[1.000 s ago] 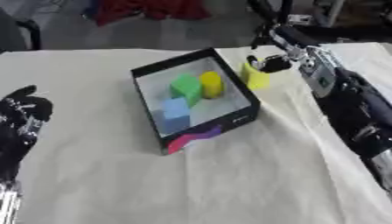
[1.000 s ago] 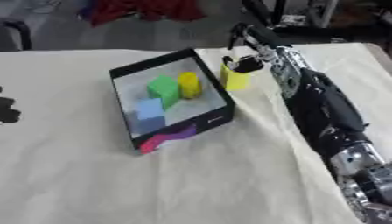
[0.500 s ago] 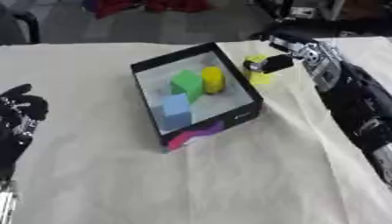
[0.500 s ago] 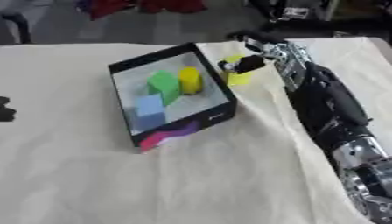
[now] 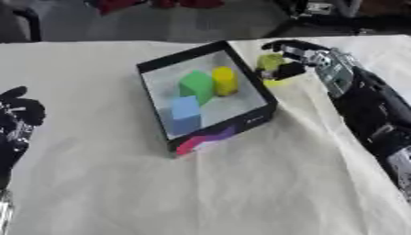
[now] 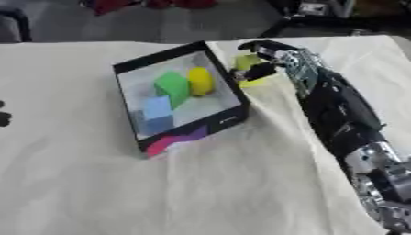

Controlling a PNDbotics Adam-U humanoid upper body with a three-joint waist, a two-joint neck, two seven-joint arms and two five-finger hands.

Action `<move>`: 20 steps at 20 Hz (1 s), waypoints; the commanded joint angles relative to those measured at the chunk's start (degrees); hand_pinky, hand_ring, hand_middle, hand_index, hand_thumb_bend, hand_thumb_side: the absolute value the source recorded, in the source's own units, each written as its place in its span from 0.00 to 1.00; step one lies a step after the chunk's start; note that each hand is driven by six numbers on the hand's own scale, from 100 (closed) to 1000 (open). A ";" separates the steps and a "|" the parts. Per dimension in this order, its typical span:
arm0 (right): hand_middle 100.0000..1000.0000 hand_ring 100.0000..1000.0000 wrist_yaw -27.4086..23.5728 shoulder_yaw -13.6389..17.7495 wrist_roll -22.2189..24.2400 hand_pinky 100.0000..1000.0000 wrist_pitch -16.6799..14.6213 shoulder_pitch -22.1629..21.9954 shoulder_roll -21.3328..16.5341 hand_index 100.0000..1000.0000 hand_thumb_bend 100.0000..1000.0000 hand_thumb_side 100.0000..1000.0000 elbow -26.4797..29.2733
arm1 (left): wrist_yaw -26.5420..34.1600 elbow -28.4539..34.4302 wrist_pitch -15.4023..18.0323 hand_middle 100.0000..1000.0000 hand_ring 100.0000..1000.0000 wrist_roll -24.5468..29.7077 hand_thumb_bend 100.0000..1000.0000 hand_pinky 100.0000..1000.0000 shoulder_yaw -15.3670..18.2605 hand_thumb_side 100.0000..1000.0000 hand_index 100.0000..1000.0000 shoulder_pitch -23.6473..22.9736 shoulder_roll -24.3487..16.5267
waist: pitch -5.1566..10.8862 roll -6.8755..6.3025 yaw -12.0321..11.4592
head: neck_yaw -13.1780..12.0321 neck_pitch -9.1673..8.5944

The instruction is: Pick up objects on the table and place them in the box.

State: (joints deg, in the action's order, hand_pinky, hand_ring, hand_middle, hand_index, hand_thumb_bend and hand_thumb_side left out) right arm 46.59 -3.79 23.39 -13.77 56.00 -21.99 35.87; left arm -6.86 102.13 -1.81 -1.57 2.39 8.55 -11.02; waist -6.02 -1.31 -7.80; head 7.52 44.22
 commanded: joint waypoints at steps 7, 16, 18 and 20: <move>0.96 1.00 1.34 0.93 -0.62 0.90 1.06 1.46 -0.50 1.00 0.22 0.58 -2.24 | 0.01 1.35 0.16 0.57 0.54 0.48 0.73 0.60 0.08 0.63 0.81 1.35 -0.51 | -0.59 -0.87 -0.71 | 0.45 -0.10; 0.91 0.94 3.39 0.89 -1.21 0.86 0.99 1.33 -0.10 0.97 0.05 0.32 -3.35 | 0.07 1.40 0.20 0.57 0.54 0.60 0.73 0.61 -0.01 0.63 0.81 1.58 -0.33 | -0.56 -0.93 -0.96 | 0.43 -0.10; 0.88 0.90 4.10 0.92 -1.45 0.83 0.74 1.29 -0.12 0.95 0.00 0.14 -3.13 | 0.07 1.41 0.21 0.57 0.54 0.60 0.72 0.61 0.00 0.63 0.81 1.61 -0.30 | -0.50 -0.91 -0.97 | 0.42 -0.10; 0.86 0.87 4.48 1.04 -2.22 0.80 0.47 1.22 -0.16 0.93 0.00 0.00 -2.86 | 0.06 1.42 0.22 0.57 0.54 0.58 0.73 0.61 0.02 0.63 0.81 1.63 -0.28 | -0.43 -0.90 -0.97 | 0.39 -0.10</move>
State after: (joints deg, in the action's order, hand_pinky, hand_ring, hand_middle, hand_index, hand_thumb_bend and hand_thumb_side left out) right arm 50.31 -2.84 21.40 -13.32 56.77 -21.67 33.07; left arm -6.86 102.42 -1.65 -1.14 2.36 9.21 -10.96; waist -6.13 -1.36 -8.71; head 7.74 44.22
